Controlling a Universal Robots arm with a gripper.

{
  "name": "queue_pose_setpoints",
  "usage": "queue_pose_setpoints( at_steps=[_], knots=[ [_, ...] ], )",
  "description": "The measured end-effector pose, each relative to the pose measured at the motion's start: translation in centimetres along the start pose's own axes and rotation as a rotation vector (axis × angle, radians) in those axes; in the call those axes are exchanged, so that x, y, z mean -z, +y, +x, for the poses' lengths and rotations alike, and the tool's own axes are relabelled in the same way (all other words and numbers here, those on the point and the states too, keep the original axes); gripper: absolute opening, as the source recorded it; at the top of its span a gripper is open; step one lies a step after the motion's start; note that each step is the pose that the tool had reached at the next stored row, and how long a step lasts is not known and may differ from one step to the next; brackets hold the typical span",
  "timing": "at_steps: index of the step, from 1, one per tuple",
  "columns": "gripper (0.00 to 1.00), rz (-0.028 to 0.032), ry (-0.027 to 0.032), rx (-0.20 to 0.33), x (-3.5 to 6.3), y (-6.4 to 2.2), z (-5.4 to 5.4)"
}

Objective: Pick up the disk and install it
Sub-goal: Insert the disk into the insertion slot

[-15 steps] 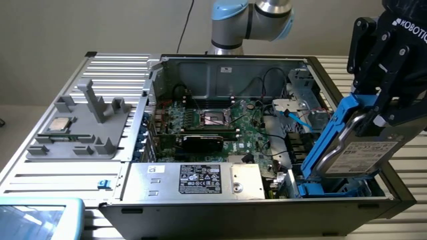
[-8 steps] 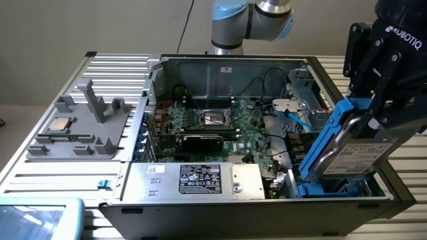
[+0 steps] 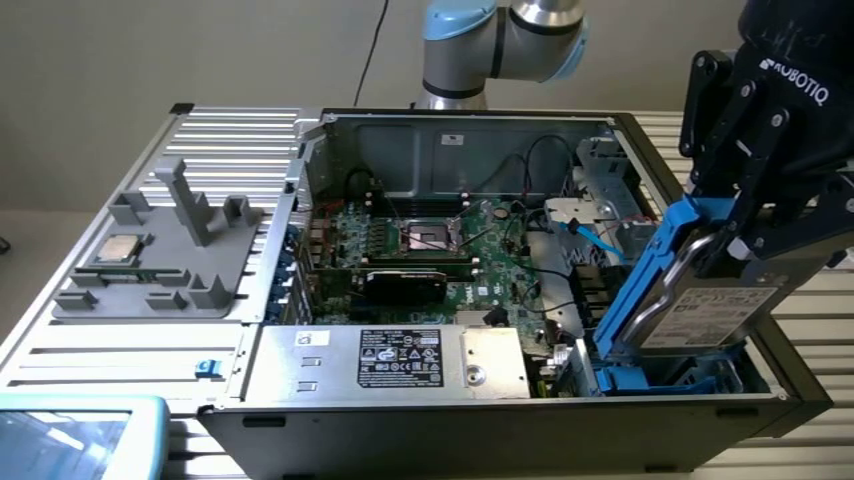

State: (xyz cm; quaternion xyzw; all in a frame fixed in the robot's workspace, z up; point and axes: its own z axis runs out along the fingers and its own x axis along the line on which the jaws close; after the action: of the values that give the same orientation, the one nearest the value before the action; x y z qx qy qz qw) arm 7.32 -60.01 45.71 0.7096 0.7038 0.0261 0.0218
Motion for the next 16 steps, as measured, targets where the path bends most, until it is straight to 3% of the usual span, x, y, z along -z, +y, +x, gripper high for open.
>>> queue_pose_setpoints(
  at_steps=[16],
  knots=[
    [0.37,-0.0001,0.0022,-0.011,-0.51,-0.19,0.07]
  ],
)
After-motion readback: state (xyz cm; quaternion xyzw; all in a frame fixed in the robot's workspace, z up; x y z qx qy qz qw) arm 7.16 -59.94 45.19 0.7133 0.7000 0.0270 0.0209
